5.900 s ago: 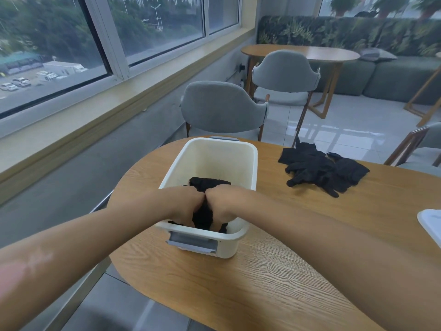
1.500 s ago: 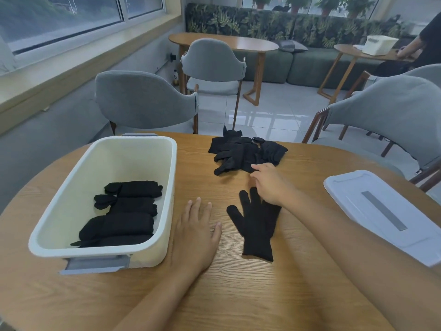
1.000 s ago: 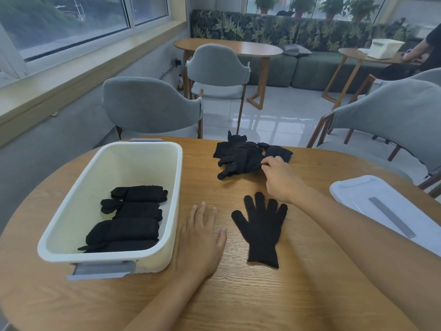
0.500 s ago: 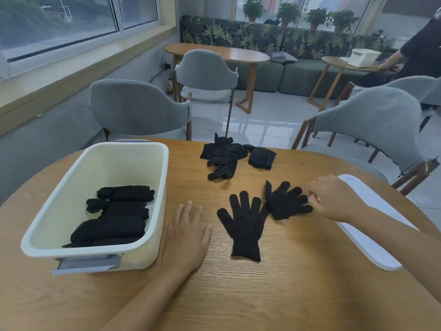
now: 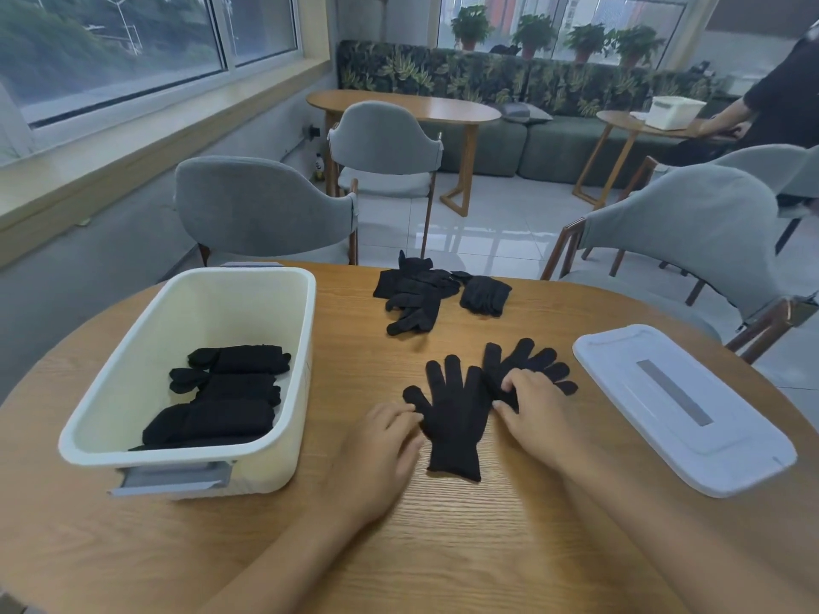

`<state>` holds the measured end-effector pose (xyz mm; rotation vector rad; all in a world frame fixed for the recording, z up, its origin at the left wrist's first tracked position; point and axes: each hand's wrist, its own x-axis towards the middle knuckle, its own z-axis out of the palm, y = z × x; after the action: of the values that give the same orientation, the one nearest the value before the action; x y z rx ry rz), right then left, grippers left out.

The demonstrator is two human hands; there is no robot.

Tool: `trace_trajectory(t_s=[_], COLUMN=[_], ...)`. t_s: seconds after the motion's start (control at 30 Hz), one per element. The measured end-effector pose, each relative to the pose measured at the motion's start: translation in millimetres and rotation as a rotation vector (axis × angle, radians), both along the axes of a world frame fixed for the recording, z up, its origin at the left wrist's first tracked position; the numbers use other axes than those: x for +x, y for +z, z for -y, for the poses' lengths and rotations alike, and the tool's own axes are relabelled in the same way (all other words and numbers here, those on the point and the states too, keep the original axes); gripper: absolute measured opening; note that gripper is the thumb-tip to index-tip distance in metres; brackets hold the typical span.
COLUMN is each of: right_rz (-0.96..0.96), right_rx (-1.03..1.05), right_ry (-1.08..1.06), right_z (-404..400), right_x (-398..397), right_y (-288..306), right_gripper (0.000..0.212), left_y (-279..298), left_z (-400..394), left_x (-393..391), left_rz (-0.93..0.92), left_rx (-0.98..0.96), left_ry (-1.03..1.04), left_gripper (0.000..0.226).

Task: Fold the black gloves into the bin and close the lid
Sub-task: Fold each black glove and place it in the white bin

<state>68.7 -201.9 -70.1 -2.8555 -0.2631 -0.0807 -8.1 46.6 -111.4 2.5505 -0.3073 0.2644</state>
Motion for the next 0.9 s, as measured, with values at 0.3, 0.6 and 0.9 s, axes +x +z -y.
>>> trace_trajectory(t_s=[0.3,0.6,0.9], right_rz=[0.006,0.348,0.31], right_rx=[0.19,0.159,-0.079], right_ry=[-0.199,0.241,0.352], right_z=[8.5,-28.3,-36.5], right_x=[33.0,-26.0,-59.4], right_y=[31.8,13.6,-51.0], right_gripper=[0.028,0.041,0.054], left_y=[-10.8,-11.8,-17.0], left_z=[20.4,17.9,18.2], left_x=[-8.0,-7.7,-6.4], left_rz=[0.055,0.085,0.089], left_rx=[0.061,-0.001,-0.081], left_ry=[-0.162,-0.165,-0.142], left_gripper=[0.038,0.036,0.026])
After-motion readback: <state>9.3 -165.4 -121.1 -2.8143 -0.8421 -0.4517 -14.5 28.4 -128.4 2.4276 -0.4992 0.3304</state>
